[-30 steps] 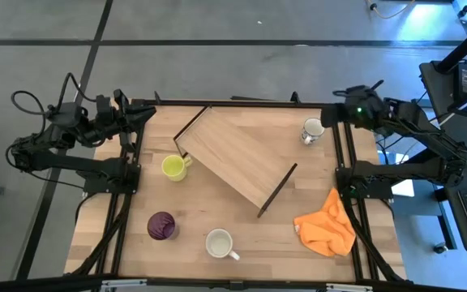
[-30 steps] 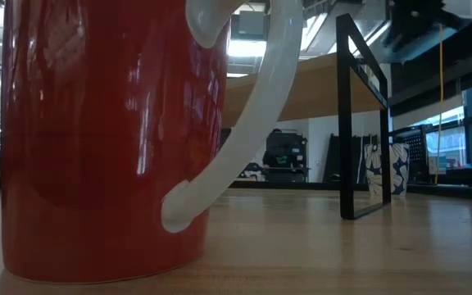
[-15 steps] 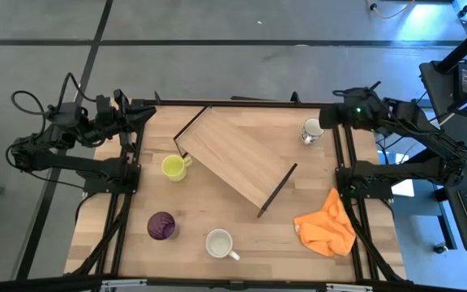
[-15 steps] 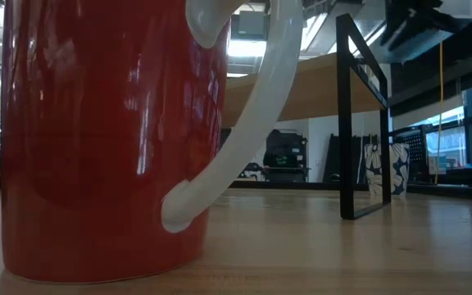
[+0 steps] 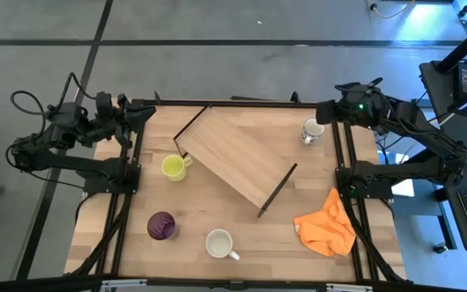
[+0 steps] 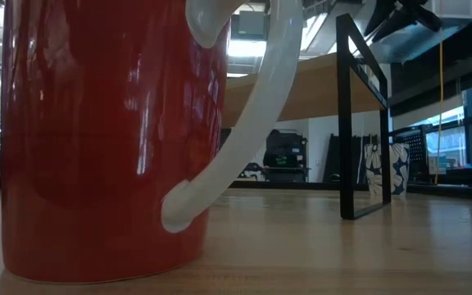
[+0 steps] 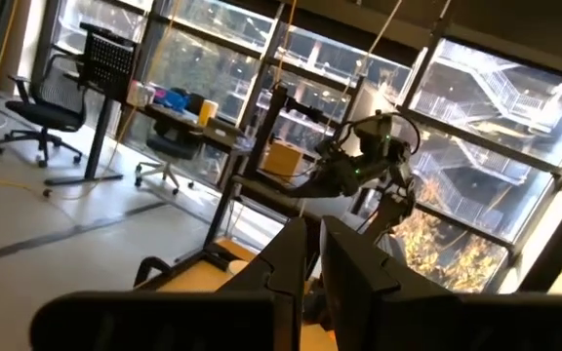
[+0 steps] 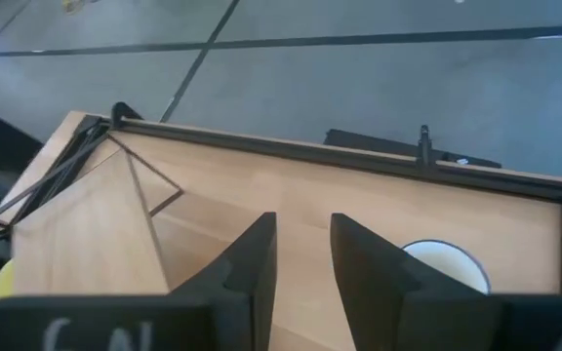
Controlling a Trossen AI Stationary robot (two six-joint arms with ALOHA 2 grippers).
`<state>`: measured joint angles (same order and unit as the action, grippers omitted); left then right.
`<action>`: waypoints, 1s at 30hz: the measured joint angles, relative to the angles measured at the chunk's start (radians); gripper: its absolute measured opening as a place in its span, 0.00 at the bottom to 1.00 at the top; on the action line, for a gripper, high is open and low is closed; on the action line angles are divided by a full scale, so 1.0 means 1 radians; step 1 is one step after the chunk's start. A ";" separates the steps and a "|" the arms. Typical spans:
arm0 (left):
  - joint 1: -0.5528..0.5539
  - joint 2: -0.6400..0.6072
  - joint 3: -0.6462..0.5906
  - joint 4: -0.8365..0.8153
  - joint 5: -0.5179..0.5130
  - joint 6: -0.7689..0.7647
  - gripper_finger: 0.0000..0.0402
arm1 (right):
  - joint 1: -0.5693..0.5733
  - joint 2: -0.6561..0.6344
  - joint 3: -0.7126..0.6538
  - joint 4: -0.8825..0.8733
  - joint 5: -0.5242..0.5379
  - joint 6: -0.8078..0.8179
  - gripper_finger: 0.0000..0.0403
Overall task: Stack small to large cups/mugs on shelf
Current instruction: Put the violet glass on the shelf
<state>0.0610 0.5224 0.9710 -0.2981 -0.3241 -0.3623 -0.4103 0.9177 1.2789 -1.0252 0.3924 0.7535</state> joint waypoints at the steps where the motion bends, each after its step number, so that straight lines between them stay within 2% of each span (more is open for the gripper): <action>1: 0.000 0.000 0.000 0.002 0.000 0.005 0.08 | 0.000 0.005 0.000 0.000 0.003 0.000 0.25; 5: 0.000 0.000 0.000 0.000 -0.004 0.059 0.08 | 0.000 0.021 0.000 0.000 -0.001 -0.003 0.25; 10: 0.000 -0.001 0.000 0.010 -0.078 0.192 0.08 | 0.000 0.046 0.000 0.005 0.000 -0.027 0.25; 15: 0.000 0.023 0.000 0.002 -0.074 0.160 0.08 | 0.000 0.070 0.000 0.008 -0.001 -0.029 0.25; 21: 0.000 0.028 0.000 -0.017 0.005 0.133 0.08 | 0.000 0.089 0.000 0.049 0.005 -0.061 0.25; 26: 0.000 0.028 0.000 -0.016 0.003 0.148 0.08 | 0.000 0.101 0.000 0.108 0.006 -0.085 0.25; 30: 0.000 0.029 0.006 -0.141 0.038 0.094 0.08 | 0.000 0.104 0.000 0.143 -0.033 -0.085 0.25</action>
<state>0.0612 0.5513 0.9766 -0.4391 -0.2861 -0.2678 -0.4103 1.0219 1.2789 -0.8825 0.3591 0.6682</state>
